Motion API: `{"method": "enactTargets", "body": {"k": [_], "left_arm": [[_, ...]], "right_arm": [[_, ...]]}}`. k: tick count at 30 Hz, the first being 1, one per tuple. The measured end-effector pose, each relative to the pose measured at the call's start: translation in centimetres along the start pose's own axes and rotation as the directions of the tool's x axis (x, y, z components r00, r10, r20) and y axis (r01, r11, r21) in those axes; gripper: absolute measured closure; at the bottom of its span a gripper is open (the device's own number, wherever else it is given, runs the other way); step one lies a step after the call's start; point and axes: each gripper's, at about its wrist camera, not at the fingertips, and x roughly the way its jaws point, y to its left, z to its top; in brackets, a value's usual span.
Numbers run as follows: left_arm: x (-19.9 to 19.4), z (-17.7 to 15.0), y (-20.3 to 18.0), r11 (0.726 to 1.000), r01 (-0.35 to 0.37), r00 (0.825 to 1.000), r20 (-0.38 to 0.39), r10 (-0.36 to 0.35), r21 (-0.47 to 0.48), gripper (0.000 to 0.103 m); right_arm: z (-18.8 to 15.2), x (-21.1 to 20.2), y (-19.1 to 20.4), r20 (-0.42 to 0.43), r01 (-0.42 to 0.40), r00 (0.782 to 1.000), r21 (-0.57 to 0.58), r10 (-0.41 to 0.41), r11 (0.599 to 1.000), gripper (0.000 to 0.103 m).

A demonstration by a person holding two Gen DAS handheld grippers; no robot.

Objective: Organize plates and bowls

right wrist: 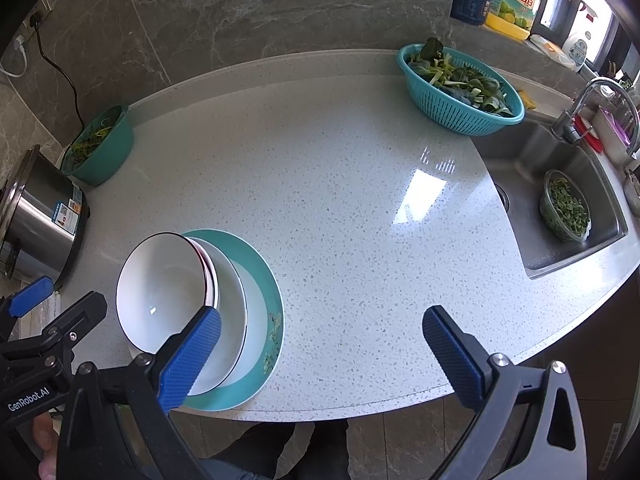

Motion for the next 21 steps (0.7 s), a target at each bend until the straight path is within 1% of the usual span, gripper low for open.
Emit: {"method": "enactTargets", "body": {"k": [21], "left_arm": [[0.02, 0.11, 0.07, 1.000, -0.008, 1.000, -0.004, 0.008, -0.009, 0.000]], "right_arm": [[-0.02, 0.20, 0.04, -0.002, -0.001, 1.000, -0.004, 0.001, 1.000, 0.000]]}}
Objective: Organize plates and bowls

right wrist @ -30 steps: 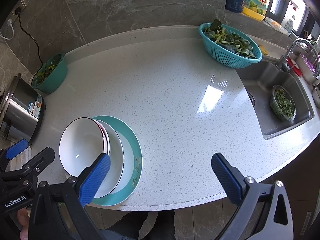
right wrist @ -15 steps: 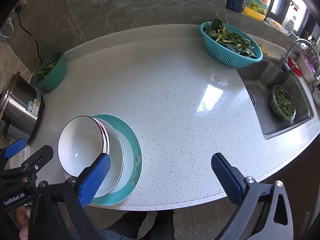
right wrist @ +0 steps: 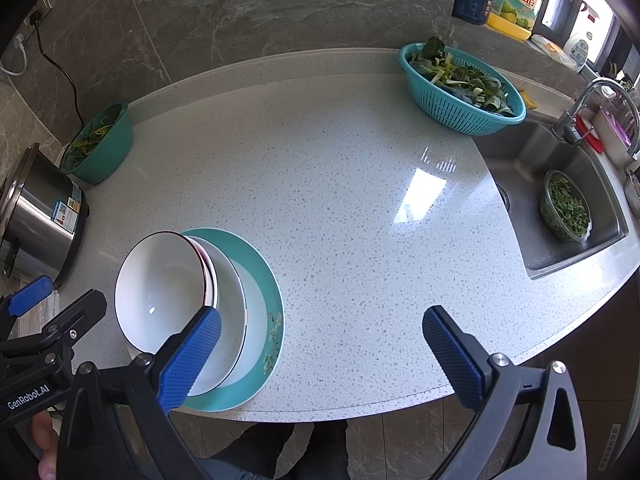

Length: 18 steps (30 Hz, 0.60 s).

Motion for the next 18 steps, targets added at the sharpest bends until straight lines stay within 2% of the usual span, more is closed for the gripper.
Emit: {"method": "enactTargets", "body": {"k": [18], "left_arm": [[0.45, -0.08, 0.04, 1.000, -0.004, 1.000, -0.004, 0.004, -0.006, 0.000]], "right_arm": [[0.01, 0.26, 0.11, -0.002, -0.001, 1.000, -0.004, 0.001, 1.000, 0.000]]}}
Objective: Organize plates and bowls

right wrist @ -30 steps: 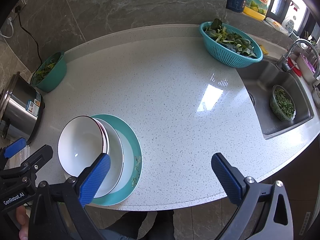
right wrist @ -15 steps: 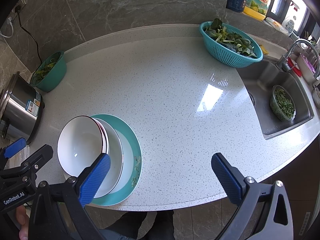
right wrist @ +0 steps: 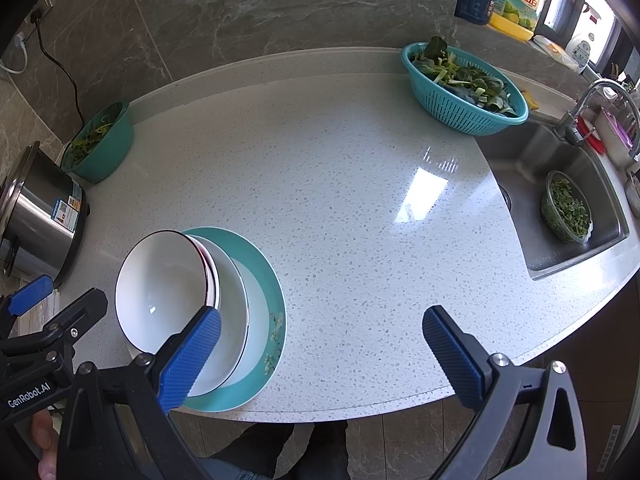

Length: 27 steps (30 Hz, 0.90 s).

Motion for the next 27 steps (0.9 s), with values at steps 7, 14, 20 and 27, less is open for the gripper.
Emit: {"method": "enactTargets", "body": {"k": [7, 14, 20, 27], "left_arm": [[0.01, -0.09, -0.06, 1.000, -0.001, 1.000, -0.001, 0.001, -0.001, 0.000], [-0.03, -0.16, -0.15, 1.000, 0.001, 1.000, -0.003, -0.001, -0.001, 0.000], [-0.09, -0.20, -0.25, 1.000, 0.000, 1.000, -0.002, 0.000, -0.002, 0.000], [-0.10, -0.24, -0.29, 1.000, -0.001, 1.000, -0.003, 0.001, -0.003, 0.000]], "right_arm": [[0.01, 0.00, -0.02, 0.000, -0.001, 1.000, 0.000, 0.001, 1.000, 0.000], [-0.01, 0.00, -0.01, -0.001, -0.001, 1.000, 0.000, 0.001, 1.000, 0.000], [-0.03, -0.01, 0.01, -0.001, -0.001, 1.000, 0.000, 0.001, 1.000, 0.000], [-0.01, -0.01, -0.03, -0.001, -0.001, 1.000, 0.000, 0.001, 1.000, 0.000]]}}
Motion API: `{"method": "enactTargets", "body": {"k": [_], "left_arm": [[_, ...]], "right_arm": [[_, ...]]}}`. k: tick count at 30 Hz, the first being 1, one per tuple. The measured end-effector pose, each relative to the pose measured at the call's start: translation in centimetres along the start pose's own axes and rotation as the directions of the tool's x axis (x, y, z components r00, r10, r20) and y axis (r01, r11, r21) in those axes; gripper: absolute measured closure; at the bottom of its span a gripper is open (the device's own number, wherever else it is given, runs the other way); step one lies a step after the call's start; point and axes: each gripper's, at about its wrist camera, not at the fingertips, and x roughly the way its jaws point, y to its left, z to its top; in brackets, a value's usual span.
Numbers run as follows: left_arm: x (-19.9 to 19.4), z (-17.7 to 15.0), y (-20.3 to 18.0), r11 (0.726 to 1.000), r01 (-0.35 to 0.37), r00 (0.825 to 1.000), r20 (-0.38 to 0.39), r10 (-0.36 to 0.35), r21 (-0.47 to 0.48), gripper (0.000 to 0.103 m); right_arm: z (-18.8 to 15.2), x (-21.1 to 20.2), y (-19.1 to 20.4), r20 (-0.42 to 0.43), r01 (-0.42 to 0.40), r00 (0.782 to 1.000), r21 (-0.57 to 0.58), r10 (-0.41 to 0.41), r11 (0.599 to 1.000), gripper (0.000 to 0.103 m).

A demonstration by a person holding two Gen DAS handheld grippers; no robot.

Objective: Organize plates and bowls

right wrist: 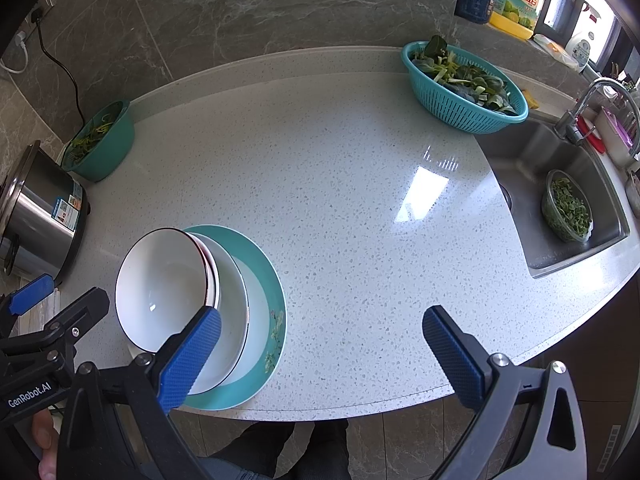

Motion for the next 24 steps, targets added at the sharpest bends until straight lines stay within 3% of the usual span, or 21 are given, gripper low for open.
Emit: {"method": "enactTargets", "body": {"k": [24], "left_arm": [[-0.02, 0.03, 0.27, 1.000, 0.015, 1.000, 0.023, -0.015, -0.009, 0.000]], "right_arm": [[-0.31, 0.38, -0.12, -0.013, -0.004, 1.000, 0.003, 0.004, 1.000, 0.000]]}}
